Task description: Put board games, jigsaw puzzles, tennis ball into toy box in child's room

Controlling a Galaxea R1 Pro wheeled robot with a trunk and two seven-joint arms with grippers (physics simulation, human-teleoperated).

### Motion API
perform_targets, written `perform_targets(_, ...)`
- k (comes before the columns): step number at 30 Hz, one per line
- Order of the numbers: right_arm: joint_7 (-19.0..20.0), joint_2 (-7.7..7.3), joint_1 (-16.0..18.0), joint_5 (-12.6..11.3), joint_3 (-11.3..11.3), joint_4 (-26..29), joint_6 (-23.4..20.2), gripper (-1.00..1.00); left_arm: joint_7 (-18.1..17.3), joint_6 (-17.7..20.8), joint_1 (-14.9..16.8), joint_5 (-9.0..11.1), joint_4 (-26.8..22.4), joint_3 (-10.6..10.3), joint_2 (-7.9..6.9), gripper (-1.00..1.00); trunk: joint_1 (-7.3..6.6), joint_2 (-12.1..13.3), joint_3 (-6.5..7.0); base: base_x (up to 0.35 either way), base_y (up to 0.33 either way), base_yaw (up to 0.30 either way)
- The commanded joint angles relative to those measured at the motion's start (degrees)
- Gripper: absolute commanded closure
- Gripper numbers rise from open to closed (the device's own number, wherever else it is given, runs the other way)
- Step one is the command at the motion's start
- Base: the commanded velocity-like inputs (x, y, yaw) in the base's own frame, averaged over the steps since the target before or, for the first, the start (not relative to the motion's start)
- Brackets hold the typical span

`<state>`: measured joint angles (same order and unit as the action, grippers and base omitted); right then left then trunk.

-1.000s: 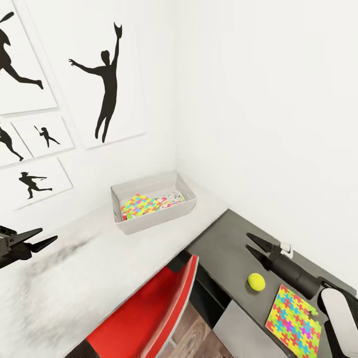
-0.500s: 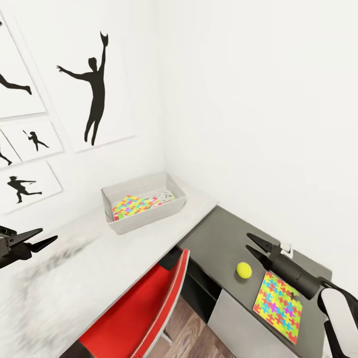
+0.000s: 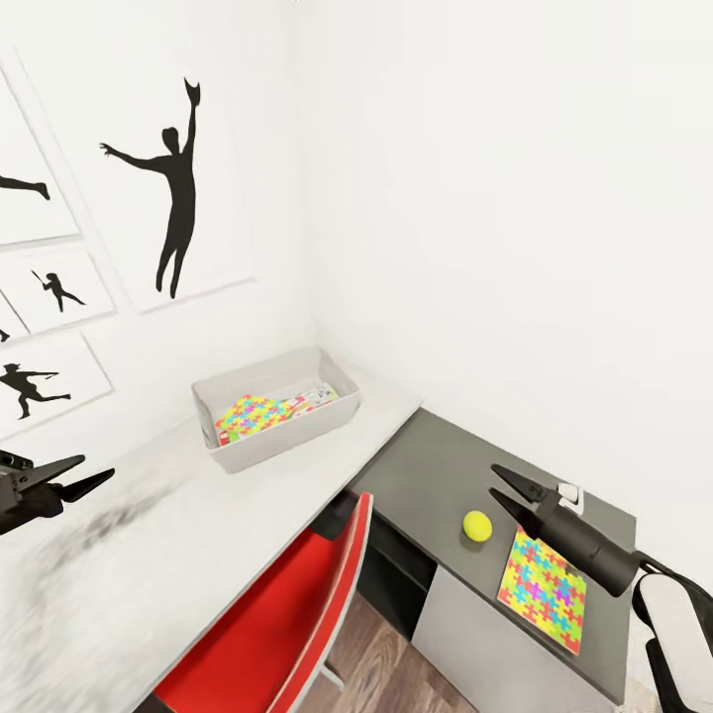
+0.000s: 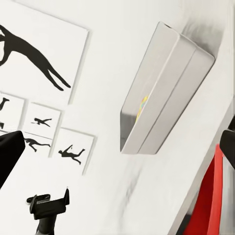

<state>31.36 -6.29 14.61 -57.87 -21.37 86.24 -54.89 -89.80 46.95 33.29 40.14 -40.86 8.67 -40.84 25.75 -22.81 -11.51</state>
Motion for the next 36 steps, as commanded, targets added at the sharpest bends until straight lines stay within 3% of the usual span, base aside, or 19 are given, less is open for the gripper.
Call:
perform_targets(1,0.3,0.0,0.1,0.2,-0.1,0.0,-0.3,-1.0,-0.2,0.6,0.0,0.0,0.0,0.0,-0.02,-1.0,0.04,-0.1,-0.03,-0.003,0.008,-0.151)
perform_targets(36,0.3,-0.38,0.1,0.2,-0.2,-0.6,-0.3,-1.0,-0.2,0.7,0.0,0.0,0.0,0.0,-0.34,-1.0,0.04,-0.1,2.74,0.0,0.001,-0.185)
